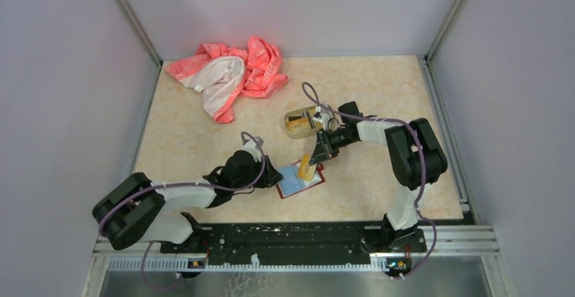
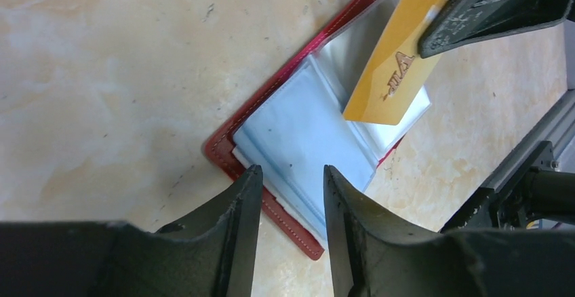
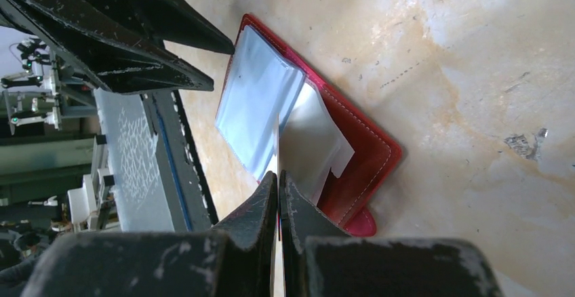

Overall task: Put the credit cards into the card holder
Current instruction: Insert the credit card into the card holder.

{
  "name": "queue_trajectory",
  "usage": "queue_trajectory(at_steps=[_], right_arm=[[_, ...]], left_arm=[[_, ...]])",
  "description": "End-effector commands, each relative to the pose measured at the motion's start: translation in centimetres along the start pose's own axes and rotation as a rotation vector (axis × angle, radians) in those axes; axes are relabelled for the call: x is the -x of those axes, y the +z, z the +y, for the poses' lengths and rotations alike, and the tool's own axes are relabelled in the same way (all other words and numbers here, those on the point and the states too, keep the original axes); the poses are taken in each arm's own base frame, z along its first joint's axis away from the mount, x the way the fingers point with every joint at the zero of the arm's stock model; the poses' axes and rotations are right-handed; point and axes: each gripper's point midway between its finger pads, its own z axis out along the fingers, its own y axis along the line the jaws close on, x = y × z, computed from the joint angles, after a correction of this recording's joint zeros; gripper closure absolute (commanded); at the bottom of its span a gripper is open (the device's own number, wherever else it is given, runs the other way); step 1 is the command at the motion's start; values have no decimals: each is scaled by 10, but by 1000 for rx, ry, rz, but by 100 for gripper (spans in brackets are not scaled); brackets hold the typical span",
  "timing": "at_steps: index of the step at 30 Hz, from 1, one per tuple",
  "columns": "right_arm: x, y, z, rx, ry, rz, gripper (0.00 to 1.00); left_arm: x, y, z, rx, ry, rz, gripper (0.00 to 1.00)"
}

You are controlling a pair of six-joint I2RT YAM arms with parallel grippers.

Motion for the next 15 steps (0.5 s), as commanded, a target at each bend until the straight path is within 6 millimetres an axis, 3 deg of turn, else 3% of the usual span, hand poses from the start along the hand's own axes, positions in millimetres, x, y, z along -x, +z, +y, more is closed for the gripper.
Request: queue_trajectory(at_steps=[1, 7, 15], right_arm=[[-2, 5, 10, 56, -18, 6, 100], [-7, 10, 12, 69, -9, 27, 100], [-11, 14, 11, 68, 5, 46, 100]], left_arm=[[-12, -11, 28, 108, 37, 25, 53], [-34, -18, 25, 54, -39, 79, 50], [-42, -11, 30, 75, -81, 99, 51]])
